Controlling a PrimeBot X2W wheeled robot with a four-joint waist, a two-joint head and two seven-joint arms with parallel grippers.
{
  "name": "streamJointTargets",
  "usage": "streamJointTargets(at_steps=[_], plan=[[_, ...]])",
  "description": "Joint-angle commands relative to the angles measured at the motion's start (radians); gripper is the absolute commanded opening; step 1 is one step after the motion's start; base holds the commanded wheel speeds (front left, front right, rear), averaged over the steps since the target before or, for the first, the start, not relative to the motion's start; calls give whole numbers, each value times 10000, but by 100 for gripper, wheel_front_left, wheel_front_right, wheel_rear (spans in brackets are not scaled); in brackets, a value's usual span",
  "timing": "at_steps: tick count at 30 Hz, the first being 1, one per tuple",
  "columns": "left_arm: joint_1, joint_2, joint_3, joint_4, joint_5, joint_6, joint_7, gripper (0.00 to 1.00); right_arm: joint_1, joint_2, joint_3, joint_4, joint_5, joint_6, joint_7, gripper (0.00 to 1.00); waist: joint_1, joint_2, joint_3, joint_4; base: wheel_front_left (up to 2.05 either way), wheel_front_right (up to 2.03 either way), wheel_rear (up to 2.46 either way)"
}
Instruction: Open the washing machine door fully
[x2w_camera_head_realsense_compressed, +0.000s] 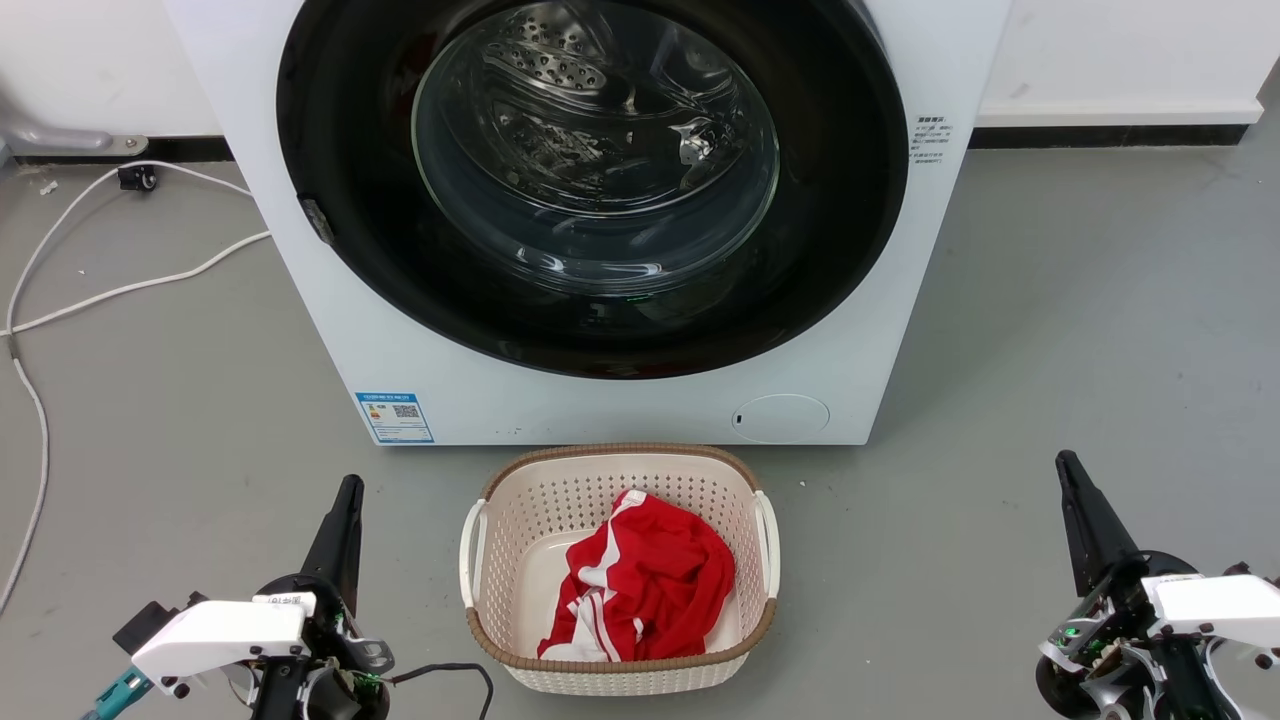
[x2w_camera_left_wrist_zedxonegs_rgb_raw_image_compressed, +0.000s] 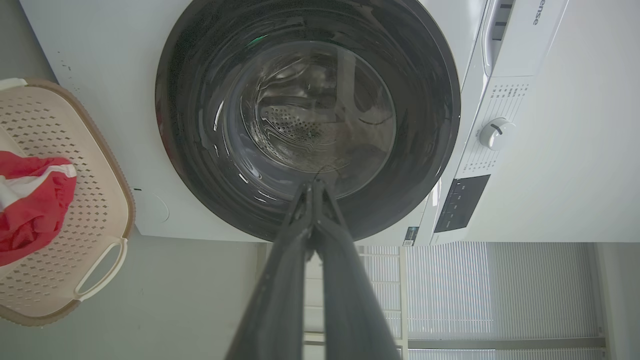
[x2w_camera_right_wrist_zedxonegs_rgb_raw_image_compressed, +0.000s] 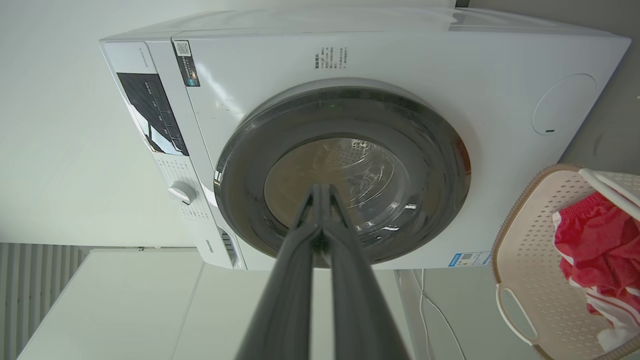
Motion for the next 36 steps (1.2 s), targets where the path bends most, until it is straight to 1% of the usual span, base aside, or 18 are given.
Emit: streamJointTargets(at_steps=[1, 11, 12, 14, 20, 24, 30, 36], plan=[[-80, -9, 25, 10, 62, -32, 44, 0, -128, 22, -26, 12, -68, 0, 19, 0, 0, 0, 0, 0, 0, 0, 0], [-80, -16, 41, 11, 72, -32, 61, 0, -125, 37, -44, 13, -78, 0, 40, 0, 0, 0, 0, 0, 0, 0, 0], [-3, -16, 13, -3, 21, 0, 4, 100, -11, 14, -26, -1, -35, 0, 6, 100, 0, 0, 0, 0, 0, 0, 0], [92, -46, -14, 150, 10, 9, -19, 100, 106, 35, -13, 136, -35, 0, -10, 100, 0, 0, 0, -1, 0, 0, 0], [49, -48, -298, 41, 133, 7, -328, 100, 233, 42, 38, -90, -168, 0, -318, 100, 0, 0, 4, -10, 0, 0, 0], [17, -50, -330, -90, 390, 5, -520, 100, 317, 47, 12, -247, -477, 0, -510, 100, 0, 0, 5, -19, 0, 0, 0], [-45, -52, -288, -461, 1280, 3, -790, 100, 403, 54, 30, -621, -1284, 0, -782, 100, 0, 0, 15, -27, 0, 0, 0], [-60, -55, -299, -916, 2497, 0, -1042, 100, 480, 15, 108, -1042, -2838, 0, -1031, 100, 0, 0, 27, -33, 0, 0, 0]])
